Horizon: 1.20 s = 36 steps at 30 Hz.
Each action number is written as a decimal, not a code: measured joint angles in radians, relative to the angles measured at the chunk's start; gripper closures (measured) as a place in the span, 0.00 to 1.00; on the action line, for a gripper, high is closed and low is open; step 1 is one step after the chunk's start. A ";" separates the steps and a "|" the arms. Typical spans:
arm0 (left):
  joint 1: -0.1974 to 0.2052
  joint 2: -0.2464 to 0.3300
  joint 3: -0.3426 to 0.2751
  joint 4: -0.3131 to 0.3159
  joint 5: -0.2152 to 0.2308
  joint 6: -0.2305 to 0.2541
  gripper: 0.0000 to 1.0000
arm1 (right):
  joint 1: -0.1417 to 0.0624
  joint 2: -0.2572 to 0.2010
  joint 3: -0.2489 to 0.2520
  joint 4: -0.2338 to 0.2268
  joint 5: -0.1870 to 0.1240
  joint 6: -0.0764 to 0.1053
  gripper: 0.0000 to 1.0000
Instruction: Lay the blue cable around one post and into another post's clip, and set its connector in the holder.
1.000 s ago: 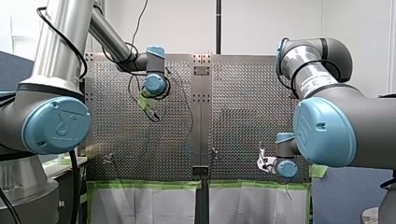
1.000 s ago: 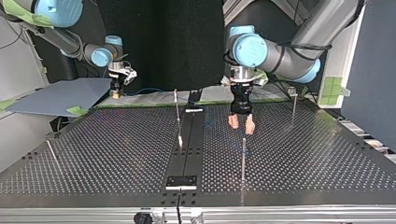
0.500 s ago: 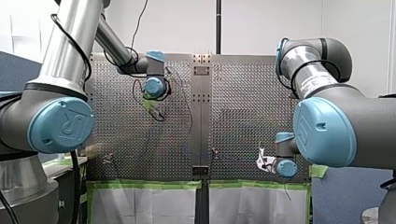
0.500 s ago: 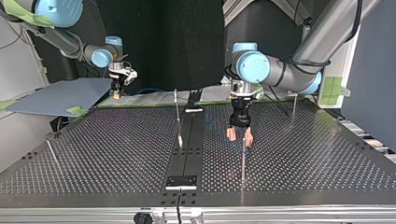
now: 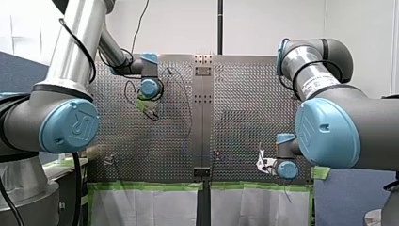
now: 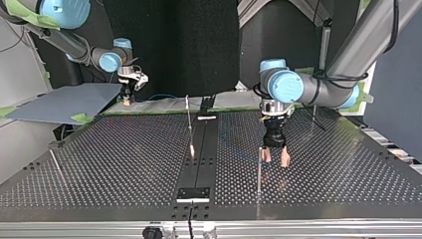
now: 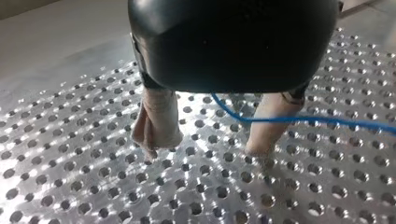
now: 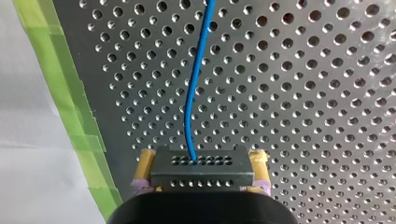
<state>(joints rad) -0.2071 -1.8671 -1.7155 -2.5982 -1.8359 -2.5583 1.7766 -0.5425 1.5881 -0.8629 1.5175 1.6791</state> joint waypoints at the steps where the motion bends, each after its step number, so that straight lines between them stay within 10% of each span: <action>1: 0.001 0.000 0.000 0.000 0.000 0.000 0.00 | 0.000 0.000 0.000 0.000 0.000 0.000 0.98; 25: -0.010 0.000 0.001 0.007 0.022 0.006 0.00 | -0.013 -0.005 -0.001 0.016 0.028 -0.012 0.98; 36: -0.011 -0.001 0.001 0.022 -0.002 0.030 0.00 | -0.027 -0.089 0.005 0.085 0.043 -0.016 0.98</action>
<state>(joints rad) -0.2184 -1.8679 -1.7146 -2.5757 -1.8380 -2.5286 1.7499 -0.6317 1.5934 -0.7779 1.5609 1.6632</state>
